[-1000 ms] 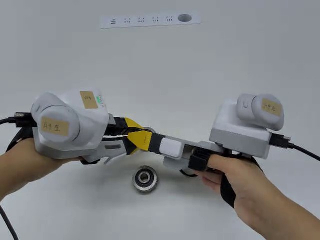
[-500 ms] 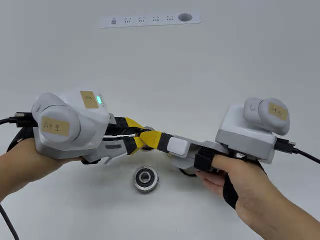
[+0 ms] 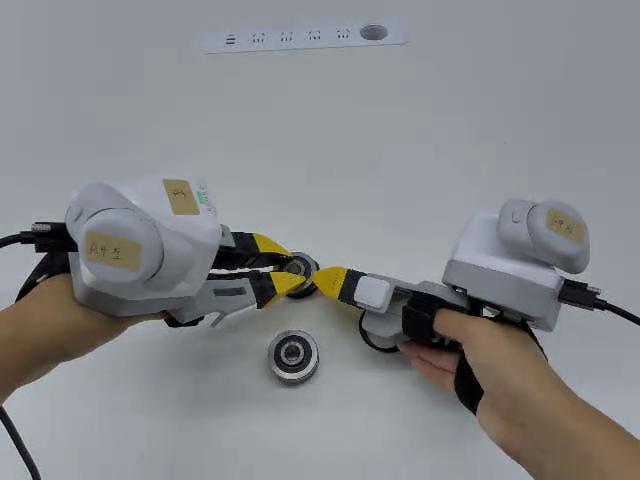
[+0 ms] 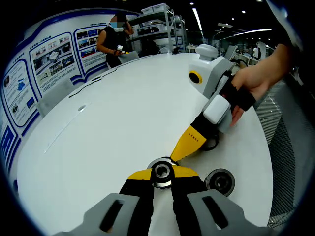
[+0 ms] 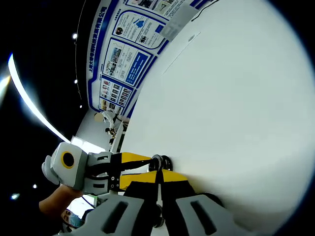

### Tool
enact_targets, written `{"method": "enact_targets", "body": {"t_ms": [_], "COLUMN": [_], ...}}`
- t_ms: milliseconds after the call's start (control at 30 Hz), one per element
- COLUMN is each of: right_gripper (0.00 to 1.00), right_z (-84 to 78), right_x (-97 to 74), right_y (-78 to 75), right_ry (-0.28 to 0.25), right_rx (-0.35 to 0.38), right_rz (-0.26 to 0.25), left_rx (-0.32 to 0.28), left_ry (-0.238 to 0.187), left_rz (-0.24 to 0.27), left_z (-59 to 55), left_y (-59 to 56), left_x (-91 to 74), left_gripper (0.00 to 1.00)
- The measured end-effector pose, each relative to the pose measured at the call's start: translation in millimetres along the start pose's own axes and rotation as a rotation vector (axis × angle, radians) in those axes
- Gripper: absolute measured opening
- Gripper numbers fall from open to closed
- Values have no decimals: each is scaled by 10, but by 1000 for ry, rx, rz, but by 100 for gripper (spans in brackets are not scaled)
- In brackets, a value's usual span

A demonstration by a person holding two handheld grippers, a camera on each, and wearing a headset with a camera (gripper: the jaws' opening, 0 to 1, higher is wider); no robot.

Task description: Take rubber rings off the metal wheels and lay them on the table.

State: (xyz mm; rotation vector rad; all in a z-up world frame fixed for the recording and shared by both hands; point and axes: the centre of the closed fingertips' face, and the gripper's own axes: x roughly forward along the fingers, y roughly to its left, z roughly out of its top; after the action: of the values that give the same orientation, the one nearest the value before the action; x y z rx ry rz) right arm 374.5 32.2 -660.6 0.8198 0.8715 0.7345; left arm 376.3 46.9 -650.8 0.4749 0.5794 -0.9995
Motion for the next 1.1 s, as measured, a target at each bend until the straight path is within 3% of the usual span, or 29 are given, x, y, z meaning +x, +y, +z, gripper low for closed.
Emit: {"method": "enact_targets", "body": {"t_ms": [167,300,1100], "right_gripper": [2,1,0], "right_z": [2,3,28], "right_x": [-2,-3,27], "right_y": [1,20,100], "right_ry": [-3,-10,-1], "right_rx": [-7,-57,-223], "right_rz": [-26,-50,-53], "left_rx": [1,-3,-2], "left_ry": [1,3,3], "left_rz": [1,4,5], "left_z": [0,-5,-19], "left_y": [-1,2,14], "left_x": [1,1,1], "left_gripper": [13,13,13]}}
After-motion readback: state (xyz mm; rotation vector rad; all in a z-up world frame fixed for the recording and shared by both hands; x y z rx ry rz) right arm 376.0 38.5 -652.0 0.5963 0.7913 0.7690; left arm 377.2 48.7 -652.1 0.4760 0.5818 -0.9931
